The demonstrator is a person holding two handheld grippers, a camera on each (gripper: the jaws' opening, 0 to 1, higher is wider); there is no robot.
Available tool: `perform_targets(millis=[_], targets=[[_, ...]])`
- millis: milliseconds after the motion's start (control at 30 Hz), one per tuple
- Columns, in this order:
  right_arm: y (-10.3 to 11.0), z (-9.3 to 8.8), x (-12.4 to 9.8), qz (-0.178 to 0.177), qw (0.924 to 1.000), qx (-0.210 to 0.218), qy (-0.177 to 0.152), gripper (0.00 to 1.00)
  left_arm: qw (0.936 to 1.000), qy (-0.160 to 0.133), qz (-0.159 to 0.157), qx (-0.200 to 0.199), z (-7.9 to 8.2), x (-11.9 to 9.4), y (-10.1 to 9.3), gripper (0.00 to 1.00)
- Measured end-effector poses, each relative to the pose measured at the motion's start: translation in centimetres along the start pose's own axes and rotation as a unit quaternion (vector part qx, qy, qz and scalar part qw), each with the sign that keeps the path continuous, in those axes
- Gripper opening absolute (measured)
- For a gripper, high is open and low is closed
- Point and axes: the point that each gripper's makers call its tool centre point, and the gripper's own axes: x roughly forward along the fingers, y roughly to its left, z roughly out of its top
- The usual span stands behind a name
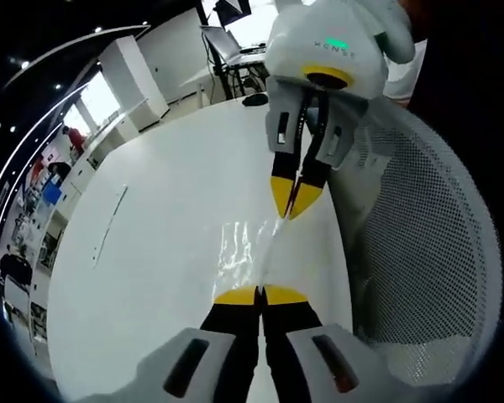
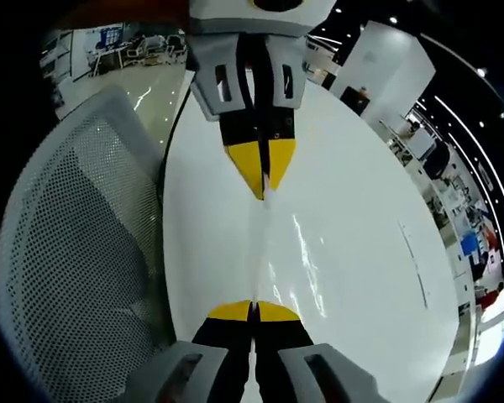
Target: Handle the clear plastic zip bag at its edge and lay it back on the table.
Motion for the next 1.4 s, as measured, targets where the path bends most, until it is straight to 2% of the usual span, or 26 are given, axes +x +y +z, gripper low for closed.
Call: perform_targets(millis=[100, 367, 633, 767, 1400], targets=[[-0.1, 0.1, -0.2, -0.003, 1.0, 0.0, -0.004, 0.0, 0.9999, -0.001, -0.01, 0.011, -0.1, 0.0, -0.4, 0.0], [-0.3, 0.9, -0.7, -0.005, 0.999, 0.014, -0.041, 0.02, 0.999, 0.003, -0.027, 0.035, -0.6, 0.1, -1.0, 0.0], [-0.2, 3.6, -1.5, 0.002, 0.9942, 0.02, -0.106, 0.04, 0.9985, 0.001, -0.034, 0.042, -0.6, 0.1, -1.3, 0.0], [0.0, 4.5, -1.5, 0.008, 0.9924, 0.013, -0.122, 0.04, 0.9986, 0.0, -0.035, 0.04, -0.6, 0.1, -1.4, 0.0], [0.7, 6.4, -1.1, 0.019, 0.9901, -0.014, -0.139, 0.04, 0.9982, -0.007, -0.043, 0.041, -0.3, 0.1, -1.8, 0.0]])
